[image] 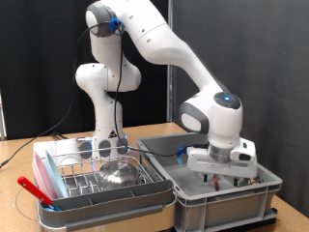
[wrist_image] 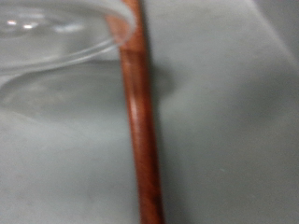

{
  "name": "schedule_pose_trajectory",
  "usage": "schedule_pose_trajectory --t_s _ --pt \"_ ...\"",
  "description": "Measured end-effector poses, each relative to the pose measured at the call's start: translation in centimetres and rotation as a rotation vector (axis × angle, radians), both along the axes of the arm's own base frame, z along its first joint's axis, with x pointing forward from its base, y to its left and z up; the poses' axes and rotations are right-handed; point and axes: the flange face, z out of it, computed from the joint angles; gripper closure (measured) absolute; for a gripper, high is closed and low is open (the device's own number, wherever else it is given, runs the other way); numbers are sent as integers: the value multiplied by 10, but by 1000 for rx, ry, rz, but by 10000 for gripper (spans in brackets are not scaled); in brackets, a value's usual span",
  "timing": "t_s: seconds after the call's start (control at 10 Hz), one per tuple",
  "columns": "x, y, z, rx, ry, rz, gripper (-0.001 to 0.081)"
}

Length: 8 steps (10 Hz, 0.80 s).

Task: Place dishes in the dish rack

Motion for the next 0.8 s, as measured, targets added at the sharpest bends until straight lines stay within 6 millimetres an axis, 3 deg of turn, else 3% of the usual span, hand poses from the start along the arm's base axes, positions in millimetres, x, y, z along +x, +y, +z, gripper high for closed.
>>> schedule_pose_trajectory --t_s 0.8 --pt "-4 -1 -16 -63 -4 1 -3"
